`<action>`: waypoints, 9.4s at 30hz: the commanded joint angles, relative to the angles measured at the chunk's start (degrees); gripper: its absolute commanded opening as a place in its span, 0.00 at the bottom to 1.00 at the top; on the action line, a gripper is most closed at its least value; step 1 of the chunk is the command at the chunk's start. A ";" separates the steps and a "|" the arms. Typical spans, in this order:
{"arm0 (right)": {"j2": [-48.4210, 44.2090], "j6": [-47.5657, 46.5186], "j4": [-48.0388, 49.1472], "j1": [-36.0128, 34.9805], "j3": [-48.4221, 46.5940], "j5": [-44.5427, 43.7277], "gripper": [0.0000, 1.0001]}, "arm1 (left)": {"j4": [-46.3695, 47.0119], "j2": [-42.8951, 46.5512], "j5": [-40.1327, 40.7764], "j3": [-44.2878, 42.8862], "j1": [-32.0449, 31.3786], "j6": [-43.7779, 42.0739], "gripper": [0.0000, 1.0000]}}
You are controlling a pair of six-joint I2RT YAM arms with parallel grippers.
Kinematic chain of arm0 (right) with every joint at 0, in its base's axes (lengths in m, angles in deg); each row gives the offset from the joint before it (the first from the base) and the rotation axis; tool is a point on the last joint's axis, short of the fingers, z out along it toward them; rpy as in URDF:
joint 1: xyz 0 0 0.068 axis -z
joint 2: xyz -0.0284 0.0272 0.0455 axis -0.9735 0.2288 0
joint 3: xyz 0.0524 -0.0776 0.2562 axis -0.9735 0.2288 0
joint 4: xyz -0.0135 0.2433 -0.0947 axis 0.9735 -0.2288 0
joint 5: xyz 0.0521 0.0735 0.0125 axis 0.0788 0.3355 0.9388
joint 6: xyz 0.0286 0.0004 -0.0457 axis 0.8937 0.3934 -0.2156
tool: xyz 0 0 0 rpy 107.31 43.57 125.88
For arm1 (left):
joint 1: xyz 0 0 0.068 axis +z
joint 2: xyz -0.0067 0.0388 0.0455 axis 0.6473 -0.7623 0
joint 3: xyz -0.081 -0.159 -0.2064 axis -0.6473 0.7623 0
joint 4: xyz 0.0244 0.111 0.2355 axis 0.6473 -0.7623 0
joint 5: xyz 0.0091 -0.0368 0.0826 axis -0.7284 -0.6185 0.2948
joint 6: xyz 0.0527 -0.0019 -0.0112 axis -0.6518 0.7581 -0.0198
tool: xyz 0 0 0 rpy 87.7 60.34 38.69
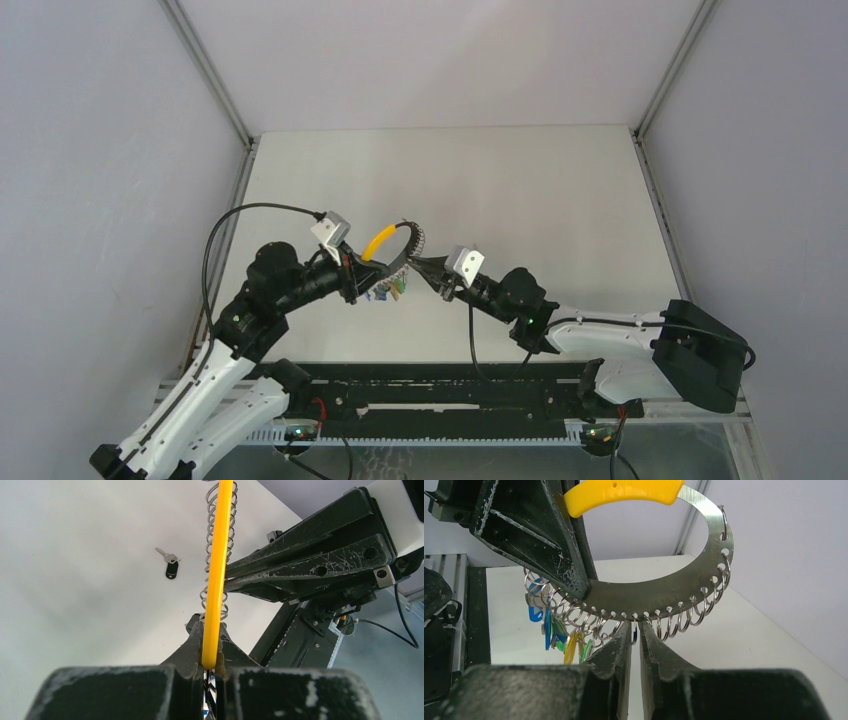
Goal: Put the keys on the keyring
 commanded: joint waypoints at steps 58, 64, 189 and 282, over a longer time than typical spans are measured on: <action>7.21 -1.68 -4.75 9.74 -3.32 22.40 0.00 | 44.13 1.36 14.50 30.62 -0.51 34.97 0.22; 10.21 -1.98 -2.69 10.11 -3.31 23.02 0.00 | 45.83 1.03 17.00 33.52 -0.50 37.45 0.42; 14.61 0.08 -3.96 20.41 -5.99 46.67 0.00 | 97.52 -47.32 -21.23 30.39 3.12 -18.01 0.00; 12.09 -7.18 -28.09 23.91 -11.12 40.26 0.34 | 32.97 -24.51 -2.27 15.78 -7.29 -37.63 0.00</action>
